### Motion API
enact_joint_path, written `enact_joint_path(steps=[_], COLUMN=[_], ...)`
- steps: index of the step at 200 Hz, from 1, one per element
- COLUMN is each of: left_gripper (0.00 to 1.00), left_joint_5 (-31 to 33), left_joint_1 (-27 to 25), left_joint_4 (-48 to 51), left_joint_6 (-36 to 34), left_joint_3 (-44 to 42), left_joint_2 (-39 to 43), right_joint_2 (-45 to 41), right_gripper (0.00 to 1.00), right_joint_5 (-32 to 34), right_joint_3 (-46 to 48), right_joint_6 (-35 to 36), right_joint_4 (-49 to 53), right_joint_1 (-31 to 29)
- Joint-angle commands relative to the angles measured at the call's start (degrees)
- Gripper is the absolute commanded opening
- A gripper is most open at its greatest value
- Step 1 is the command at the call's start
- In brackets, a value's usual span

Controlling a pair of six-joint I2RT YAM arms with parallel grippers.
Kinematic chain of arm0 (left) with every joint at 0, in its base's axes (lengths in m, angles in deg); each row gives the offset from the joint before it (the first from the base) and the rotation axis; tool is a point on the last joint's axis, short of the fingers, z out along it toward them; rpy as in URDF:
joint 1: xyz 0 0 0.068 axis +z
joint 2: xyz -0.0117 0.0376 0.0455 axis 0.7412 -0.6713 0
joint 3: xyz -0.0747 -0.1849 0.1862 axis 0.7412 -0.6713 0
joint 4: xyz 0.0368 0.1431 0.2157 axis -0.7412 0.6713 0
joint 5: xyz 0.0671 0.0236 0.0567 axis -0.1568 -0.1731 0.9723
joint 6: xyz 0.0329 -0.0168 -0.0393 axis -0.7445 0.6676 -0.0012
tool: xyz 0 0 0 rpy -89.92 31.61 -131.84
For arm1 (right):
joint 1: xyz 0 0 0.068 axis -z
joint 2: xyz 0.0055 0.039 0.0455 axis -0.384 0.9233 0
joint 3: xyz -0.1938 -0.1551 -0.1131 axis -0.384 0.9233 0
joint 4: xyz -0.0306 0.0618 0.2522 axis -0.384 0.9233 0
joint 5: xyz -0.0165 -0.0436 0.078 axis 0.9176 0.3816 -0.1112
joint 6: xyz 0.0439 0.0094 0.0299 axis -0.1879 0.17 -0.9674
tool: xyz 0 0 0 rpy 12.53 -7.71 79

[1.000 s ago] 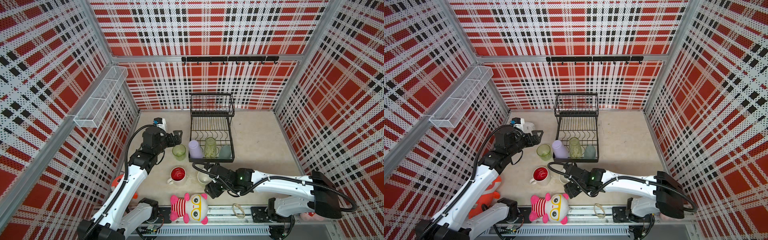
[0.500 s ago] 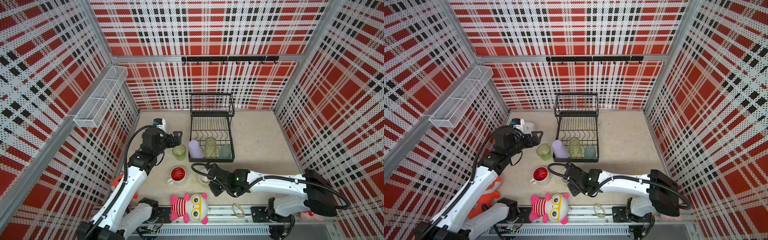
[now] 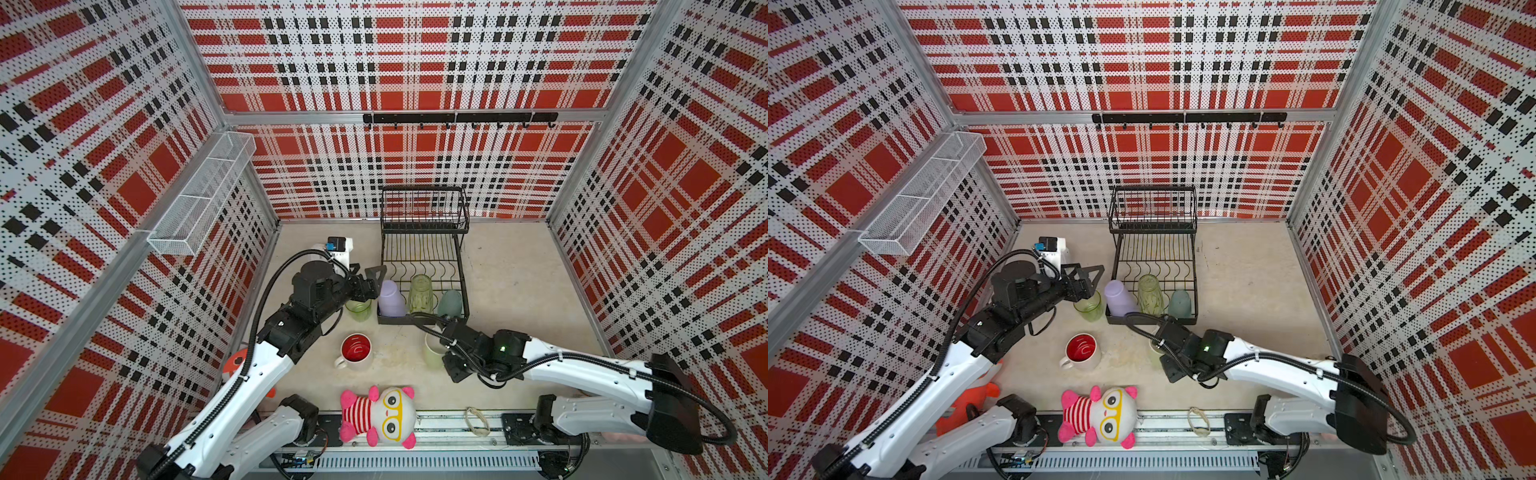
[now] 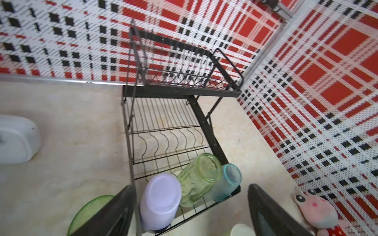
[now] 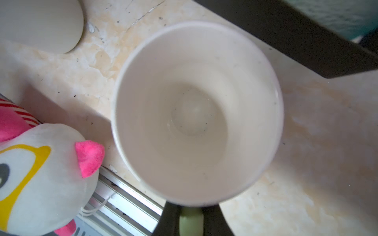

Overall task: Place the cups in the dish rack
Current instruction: 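Close the right gripper on the light green mug's handle and lift it, then carry the green mug toward the left gripper while the left gripper reaches over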

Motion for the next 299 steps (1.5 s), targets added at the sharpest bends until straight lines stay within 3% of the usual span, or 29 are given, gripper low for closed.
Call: enact_joint_path(steps=[1,37,67,105,132,184,209,233,246,273,299], left_gripper=[0.88,0.91,0.95,0.99,0.98,0.98,0.97,0.96,0.9,0.87,0.87], left_joint_5=[3.6,-3.6,-9.6,-19.8,-16.8,-11.3,-11.1,-11.4,-13.0,-12.2,-11.6], left_joint_1=[-5.9,-15.7,-21.6,-23.3,-23.2,-23.4,-23.4,-23.5,-23.5,-24.9,-25.2], left_joint_4=[-4.2,-8.8,-8.7,-5.2,-6.0,-8.3,-5.7,-5.3,-5.1,-7.0,-8.2], left_joint_6=[-4.7,-16.5,-29.0,-50.1,-57.8,-66.9,-73.2,-73.4,-74.1,-75.2,-73.7], left_joint_3=[2.6,1.4,1.1,-1.8,-4.5,-10.0,-9.0,-9.7,-11.4,-16.0,-18.4], left_joint_2=[-0.4,-2.0,-4.4,-4.8,-1.5,0.1,-2.3,-2.6,-2.3,-0.6,0.4], right_joint_2=[-6.9,-11.6,-12.5,-12.9,-14.5,-12.2,-10.4,-11.6,-13.2,-16.9,-16.6], right_gripper=[0.0,0.0,0.0,0.0,0.0,0.0,0.0,0.0,0.0,0.0,0.0], right_joint_5=[-6.1,-15.9,-14.9,-19.5,-22.8,-25.7,-25.9,-20.2,-17.8,-18.1,-18.4], right_joint_3=[-0.9,-4.3,-8.4,-10.6,-11.4,-12.1,-11.9,-9.4,-6.3,0.6,2.9], right_joint_6=[1.6,6.3,13.5,21.8,24.7,29.1,38.7,47.6,51.9,64.1,68.4], right_joint_4=[2.0,7.5,9.9,6.4,4.1,3.5,3.2,-1.6,-5.6,-10.1,-10.2], right_joint_1=[6.2,17.2,18.3,18.3,18.3,18.3,18.2,18.1,17.8,15.8,15.6])
